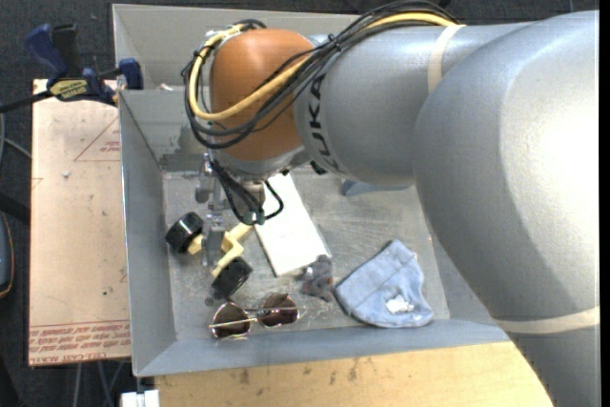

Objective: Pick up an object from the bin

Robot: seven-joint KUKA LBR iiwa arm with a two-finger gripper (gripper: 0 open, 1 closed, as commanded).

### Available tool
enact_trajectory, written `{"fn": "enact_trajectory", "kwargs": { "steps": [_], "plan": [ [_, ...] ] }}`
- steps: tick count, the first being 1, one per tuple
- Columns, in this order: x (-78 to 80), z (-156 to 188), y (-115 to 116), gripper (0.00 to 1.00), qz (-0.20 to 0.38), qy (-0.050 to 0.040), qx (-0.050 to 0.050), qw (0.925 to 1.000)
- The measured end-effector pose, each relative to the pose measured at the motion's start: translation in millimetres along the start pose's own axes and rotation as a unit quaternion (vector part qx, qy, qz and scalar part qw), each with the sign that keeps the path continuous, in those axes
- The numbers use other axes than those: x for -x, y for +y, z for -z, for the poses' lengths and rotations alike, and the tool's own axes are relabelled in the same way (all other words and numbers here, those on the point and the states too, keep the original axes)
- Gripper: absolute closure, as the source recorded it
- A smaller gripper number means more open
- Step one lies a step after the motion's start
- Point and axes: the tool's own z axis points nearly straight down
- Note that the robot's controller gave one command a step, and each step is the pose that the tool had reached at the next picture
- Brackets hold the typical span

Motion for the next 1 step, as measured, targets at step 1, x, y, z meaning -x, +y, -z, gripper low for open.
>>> {"fn": "enact_trajectory", "kwargs": {
  "steps": [1],
  "plan": [
    [-1.1, 22.8, 1.5, 0.00, 0.009, -0.0006, 0.000, 1.0000]
  ]
}}
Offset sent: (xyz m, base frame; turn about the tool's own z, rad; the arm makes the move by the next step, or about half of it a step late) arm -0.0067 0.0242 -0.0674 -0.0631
